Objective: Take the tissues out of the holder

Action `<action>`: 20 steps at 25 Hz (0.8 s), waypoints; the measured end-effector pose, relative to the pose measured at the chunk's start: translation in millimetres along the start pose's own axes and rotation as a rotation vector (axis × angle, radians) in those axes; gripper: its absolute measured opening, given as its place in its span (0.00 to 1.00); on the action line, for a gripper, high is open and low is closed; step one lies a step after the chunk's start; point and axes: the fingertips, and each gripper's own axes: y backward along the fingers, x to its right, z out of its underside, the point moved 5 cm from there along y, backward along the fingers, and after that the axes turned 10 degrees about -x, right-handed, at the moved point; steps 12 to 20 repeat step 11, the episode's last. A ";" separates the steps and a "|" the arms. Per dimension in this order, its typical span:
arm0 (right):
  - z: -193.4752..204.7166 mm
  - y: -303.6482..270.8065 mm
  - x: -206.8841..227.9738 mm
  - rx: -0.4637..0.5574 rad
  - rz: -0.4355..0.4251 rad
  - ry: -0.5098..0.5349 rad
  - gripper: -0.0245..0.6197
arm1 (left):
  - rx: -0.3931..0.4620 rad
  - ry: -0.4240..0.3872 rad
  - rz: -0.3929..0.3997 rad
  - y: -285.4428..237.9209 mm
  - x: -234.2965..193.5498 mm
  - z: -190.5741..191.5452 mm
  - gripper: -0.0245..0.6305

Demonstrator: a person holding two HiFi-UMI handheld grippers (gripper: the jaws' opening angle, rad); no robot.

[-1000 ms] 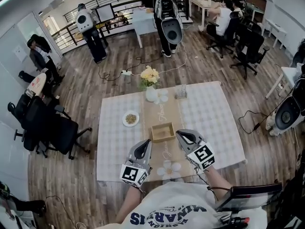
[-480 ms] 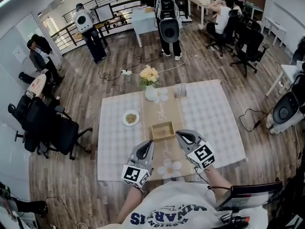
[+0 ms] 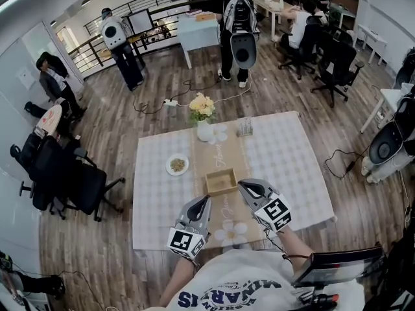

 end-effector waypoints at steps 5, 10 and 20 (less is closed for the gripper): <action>-6.5 4.5 -2.0 0.002 0.003 0.001 0.05 | 0.005 0.001 0.003 3.5 1.5 -6.1 0.04; -9.3 -1.5 4.7 -0.002 0.002 -0.006 0.05 | 0.001 0.001 0.001 -2.5 -6.4 -9.2 0.04; -9.6 -3.2 6.5 -0.002 0.003 -0.006 0.05 | 0.000 0.001 0.001 -4.2 -8.3 -9.3 0.04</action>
